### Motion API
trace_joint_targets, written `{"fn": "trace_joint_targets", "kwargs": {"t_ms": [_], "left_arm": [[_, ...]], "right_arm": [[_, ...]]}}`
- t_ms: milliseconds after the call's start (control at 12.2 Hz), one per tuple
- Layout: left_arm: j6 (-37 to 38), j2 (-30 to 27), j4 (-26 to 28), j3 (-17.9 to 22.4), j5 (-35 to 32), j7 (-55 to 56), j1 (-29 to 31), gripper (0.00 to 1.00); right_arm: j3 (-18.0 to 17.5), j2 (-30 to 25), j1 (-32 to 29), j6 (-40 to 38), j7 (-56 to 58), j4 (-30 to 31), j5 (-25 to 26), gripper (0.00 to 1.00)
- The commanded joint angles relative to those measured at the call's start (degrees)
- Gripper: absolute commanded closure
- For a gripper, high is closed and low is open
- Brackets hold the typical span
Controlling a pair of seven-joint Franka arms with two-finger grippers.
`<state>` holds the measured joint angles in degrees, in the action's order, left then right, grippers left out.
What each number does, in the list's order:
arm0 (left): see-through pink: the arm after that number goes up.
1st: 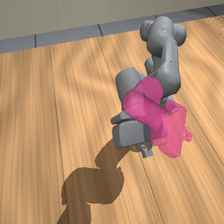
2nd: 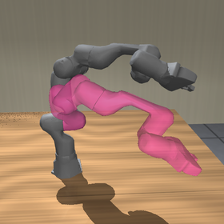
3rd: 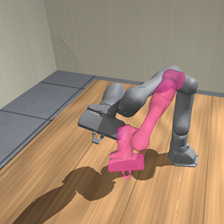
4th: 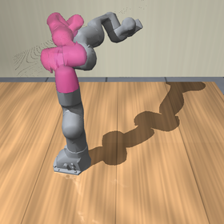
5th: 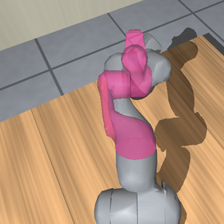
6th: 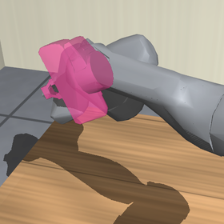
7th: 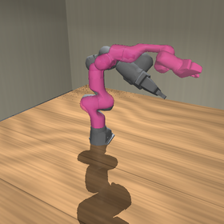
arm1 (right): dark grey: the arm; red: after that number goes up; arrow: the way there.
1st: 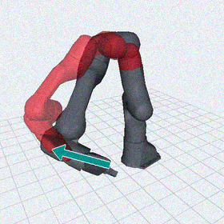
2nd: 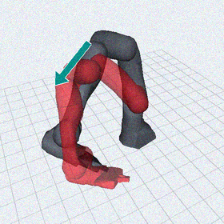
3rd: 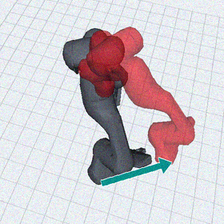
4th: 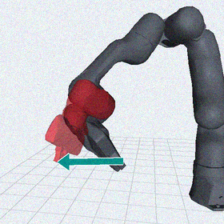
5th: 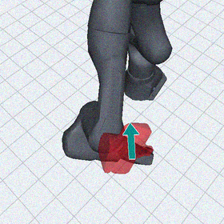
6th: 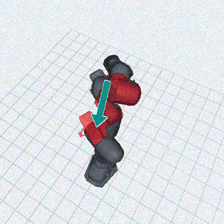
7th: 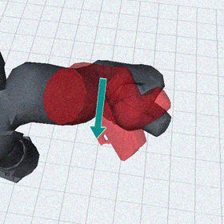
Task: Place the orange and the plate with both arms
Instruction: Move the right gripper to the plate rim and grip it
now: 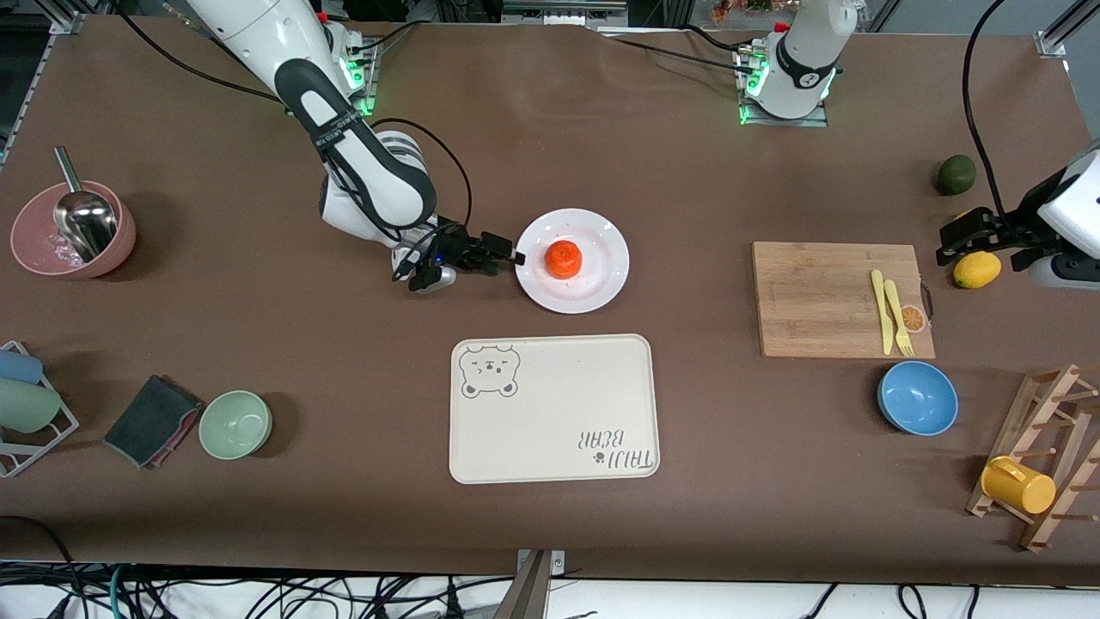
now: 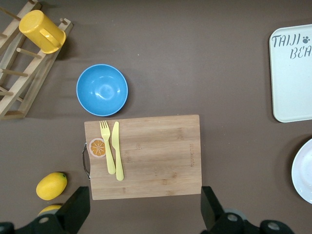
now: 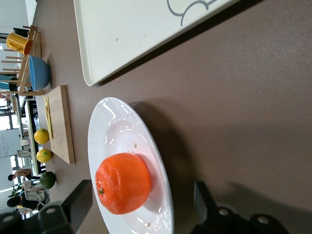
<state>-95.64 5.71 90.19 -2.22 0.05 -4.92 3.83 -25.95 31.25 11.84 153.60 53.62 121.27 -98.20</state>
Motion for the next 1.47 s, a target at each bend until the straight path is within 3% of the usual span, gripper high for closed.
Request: {"fn": "trace_joint_targets", "kwargs": {"t_ms": [0,817,1062,1389], "left_arm": [[-0.9,-0.9,1.3,0.1,0.0,-1.4,-0.4,0.00],[-0.9,0.4,-0.8,0.2,0.6,-1.3,0.2,0.00],[-0.9,0.4,-1.0,0.3,0.7,-1.3,0.2,0.00],[-0.9,0.4,-1.2,0.2,0.7,-1.3,0.2,0.00]], "right_arm": [[-0.4,1.7,0.2,1.2,4.3,-1.5,-3.5,0.12],[-0.2,3.8,3.7,3.9,6.7,-3.4,-7.0,0.37],[-0.1,5.0,3.3,3.9,13.1,-3.8,-11.6,0.46],[-0.1,5.3,3.3,3.8,13.4,-3.8,-11.7,0.56]]}}
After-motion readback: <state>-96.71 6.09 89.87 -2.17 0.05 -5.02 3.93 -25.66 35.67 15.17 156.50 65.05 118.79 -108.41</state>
